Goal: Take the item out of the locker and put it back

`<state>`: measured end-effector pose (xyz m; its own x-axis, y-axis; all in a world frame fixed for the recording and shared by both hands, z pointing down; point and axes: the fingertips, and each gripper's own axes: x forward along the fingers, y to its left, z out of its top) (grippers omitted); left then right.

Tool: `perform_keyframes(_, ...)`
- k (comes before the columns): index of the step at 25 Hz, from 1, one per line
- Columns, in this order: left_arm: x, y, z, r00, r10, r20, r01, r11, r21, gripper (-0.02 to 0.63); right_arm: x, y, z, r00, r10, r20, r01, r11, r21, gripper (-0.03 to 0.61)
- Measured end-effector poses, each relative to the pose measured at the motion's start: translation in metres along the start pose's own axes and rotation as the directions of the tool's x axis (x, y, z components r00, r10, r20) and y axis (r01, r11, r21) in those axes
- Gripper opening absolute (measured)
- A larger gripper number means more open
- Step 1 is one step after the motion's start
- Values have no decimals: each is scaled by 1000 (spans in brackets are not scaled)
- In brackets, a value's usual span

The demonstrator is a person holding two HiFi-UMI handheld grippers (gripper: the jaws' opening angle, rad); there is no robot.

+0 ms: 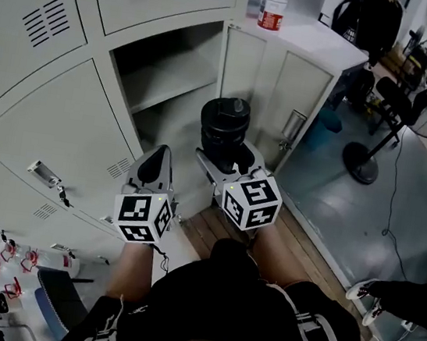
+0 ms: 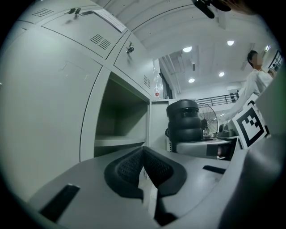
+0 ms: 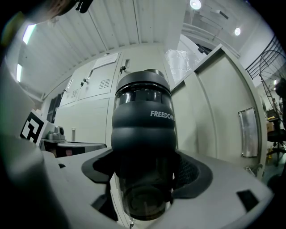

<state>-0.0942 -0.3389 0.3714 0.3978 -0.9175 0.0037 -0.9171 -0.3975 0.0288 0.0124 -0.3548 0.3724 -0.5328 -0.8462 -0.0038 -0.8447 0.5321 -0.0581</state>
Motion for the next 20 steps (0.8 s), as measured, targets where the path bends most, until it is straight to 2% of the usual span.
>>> perform_keyframes(6, -4, 2, -2, 1000, 0, -6, 0, 1000, 4, 12, 2, 4, -1, 1000, 9, 6, -9, 1000, 24, 396)
perform_keyframes(12, -11, 8, -1, 1000, 16, 1, -16, 1000, 4, 12, 26, 11, 8, 997, 75, 23, -78, 990, 119, 396)
perform_keyframes(16, -18, 14, 2, 999, 31, 12, -31, 999, 10, 12, 53, 17, 23, 988, 144, 53, -152, 958, 244, 396)
perform_keyframes(20, -25, 28, 7, 998, 62, 24, -62, 998, 15, 12, 87, 23, 42, 974, 209, 89, -227, 898, 376, 396)
